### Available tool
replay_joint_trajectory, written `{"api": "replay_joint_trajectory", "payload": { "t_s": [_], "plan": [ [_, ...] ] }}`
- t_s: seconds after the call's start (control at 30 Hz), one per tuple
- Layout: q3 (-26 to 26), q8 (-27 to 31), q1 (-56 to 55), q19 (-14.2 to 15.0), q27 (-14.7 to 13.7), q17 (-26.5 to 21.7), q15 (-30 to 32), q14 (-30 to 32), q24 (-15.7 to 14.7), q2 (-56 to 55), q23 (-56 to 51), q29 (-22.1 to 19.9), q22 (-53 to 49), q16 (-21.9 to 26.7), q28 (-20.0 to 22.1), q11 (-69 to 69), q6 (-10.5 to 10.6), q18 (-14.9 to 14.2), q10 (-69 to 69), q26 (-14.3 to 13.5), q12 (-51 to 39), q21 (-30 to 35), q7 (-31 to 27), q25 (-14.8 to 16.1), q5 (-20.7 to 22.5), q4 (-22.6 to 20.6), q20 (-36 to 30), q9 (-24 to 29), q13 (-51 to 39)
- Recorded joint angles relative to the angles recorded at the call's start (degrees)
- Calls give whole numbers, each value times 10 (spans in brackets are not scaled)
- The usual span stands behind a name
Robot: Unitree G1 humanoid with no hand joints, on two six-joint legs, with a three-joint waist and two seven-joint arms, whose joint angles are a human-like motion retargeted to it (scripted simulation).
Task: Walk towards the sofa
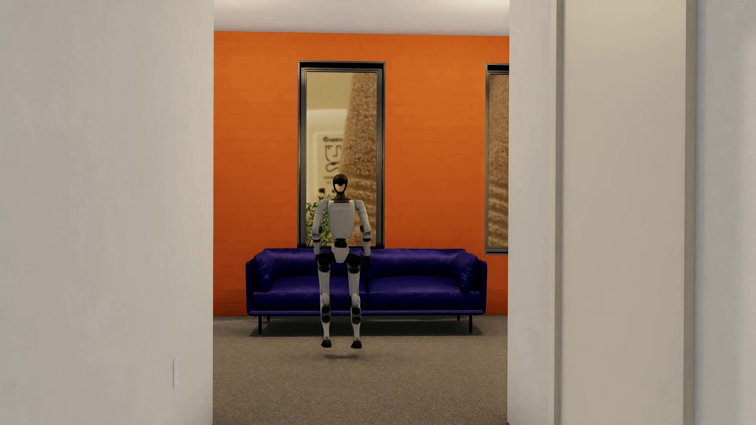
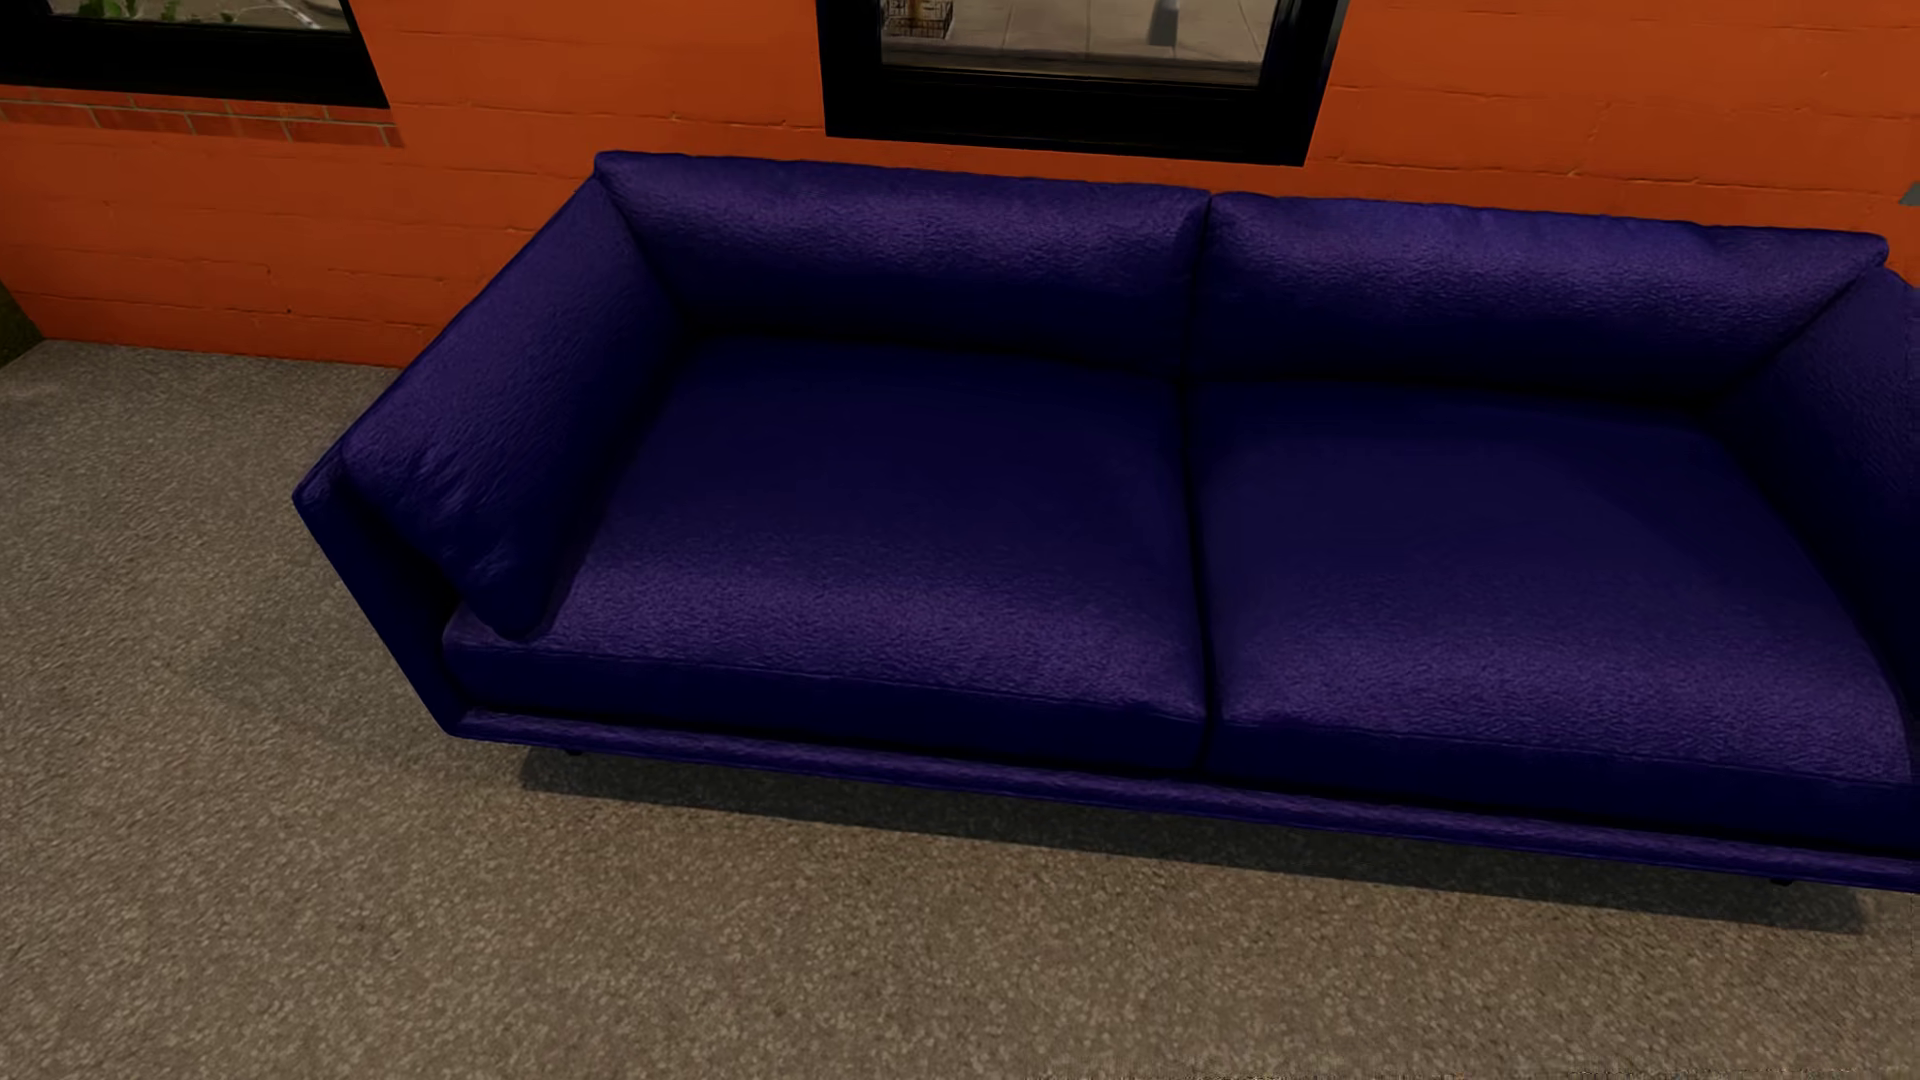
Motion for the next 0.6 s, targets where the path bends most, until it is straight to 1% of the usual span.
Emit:
{"api": "replay_joint_trajectory", "payload": {
  "t_s": [0.07,0.23,0.37,0.6],
  "plan": [
    [-4,0,5,0,0,-1,-6,0,0,10,-19,0,12,1,0,-5,4,0,-1,0,3,6,0,0,4,4,-1,3,-10],
    [2,0,2,0,0,3,-15,9,0,5,-57,0,61,1,0,-6,1,0,-12,0,4,15,0,0,4,6,4,2,-31],
    [3,0,2,0,0,7,-16,0,0,8,-74,0,79,0,0,-9,0,0,-5,0,5,19,0,0,4,7,11,3,-31],
    [3,0,6,0,0,15,-17,-6,0,15,-50,0,79,-5,0,-11,-1,0,-5,0,10,13,0,0,4,7,13,3,-24]
  ]
}}
